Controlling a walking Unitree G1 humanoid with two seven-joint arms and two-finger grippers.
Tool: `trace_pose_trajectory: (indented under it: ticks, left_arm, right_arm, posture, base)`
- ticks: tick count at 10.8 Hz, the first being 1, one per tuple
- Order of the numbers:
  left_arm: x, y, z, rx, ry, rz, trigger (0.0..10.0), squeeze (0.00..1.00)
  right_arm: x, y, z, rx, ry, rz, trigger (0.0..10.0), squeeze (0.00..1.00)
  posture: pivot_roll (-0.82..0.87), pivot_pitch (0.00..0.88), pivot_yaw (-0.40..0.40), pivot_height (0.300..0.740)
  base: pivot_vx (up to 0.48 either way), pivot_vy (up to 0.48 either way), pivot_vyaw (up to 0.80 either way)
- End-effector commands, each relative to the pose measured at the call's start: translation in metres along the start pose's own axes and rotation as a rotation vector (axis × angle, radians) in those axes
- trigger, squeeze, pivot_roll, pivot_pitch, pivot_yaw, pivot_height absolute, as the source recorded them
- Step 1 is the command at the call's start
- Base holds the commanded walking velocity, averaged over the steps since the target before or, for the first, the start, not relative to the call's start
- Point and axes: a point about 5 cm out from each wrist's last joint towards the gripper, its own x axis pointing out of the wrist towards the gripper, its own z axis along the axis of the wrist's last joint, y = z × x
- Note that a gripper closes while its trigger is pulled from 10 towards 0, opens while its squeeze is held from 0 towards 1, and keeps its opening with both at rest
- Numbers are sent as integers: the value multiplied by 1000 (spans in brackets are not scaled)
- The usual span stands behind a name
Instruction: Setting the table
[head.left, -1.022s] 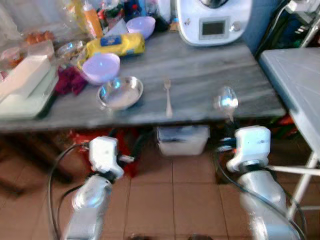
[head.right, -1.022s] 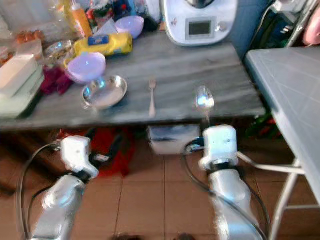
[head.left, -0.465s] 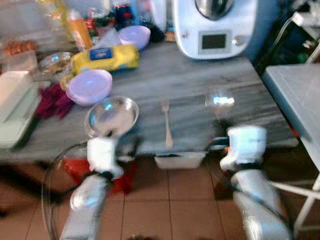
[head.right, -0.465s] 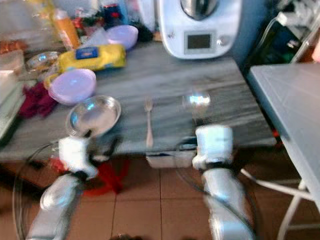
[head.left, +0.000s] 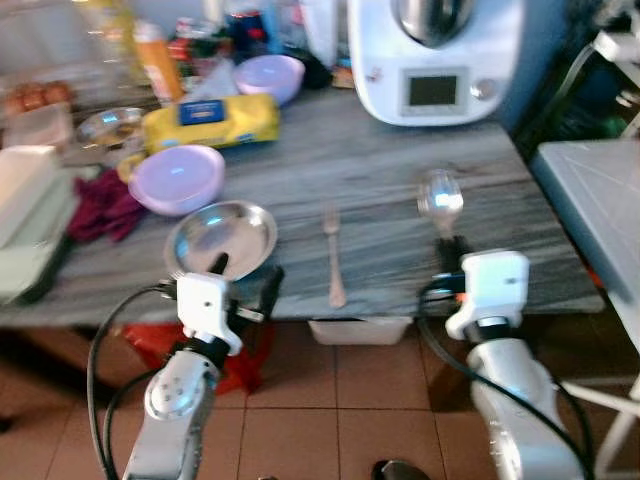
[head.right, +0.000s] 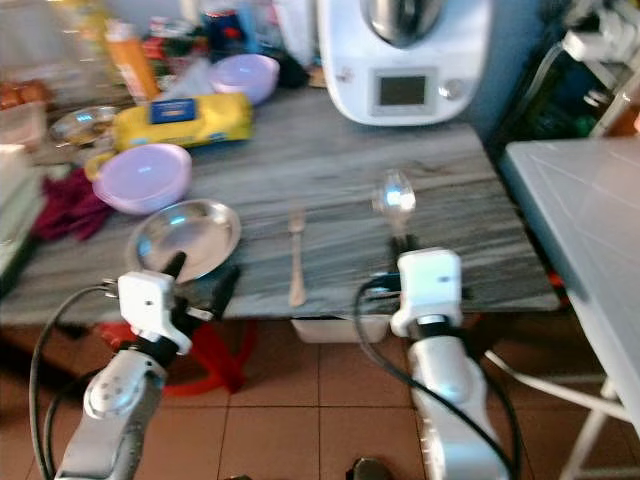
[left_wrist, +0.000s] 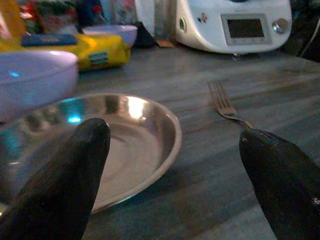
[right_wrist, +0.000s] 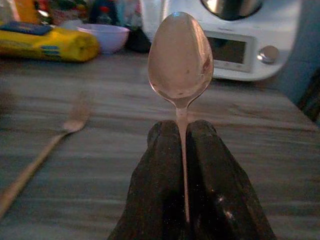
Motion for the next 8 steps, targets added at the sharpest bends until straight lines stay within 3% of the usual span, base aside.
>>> trace_pose_trajectory:
  ticks: [1,3,5,8]
  left_arm:
    - [-2,3,4,27,-13,-3,10000,0]
    - [-6,12,0,54,7,25,10000,0]
    - [-9,15,-2,61,23,27,10000,0]
    - [-10,17,-3,66,30,15,10000,0]
  right_arm:
    - [1,-1,3,17,-12,-20,10000,0]
    - [12,-7,1,77,11,-71,10000,0]
    - [33,-8,3,166,37,-88,10000,0]
    - [51,15,3,365,99,-48,10000,0]
  posture:
    - [-100,165,89,740]
    - [-97,167,91,740]
    - [-85,169,97,740]
    - [-71,168,104,740]
  base:
    - [0,0,0]
    - [0,0,0]
    - [0,0,0]
    - [0,0,0]
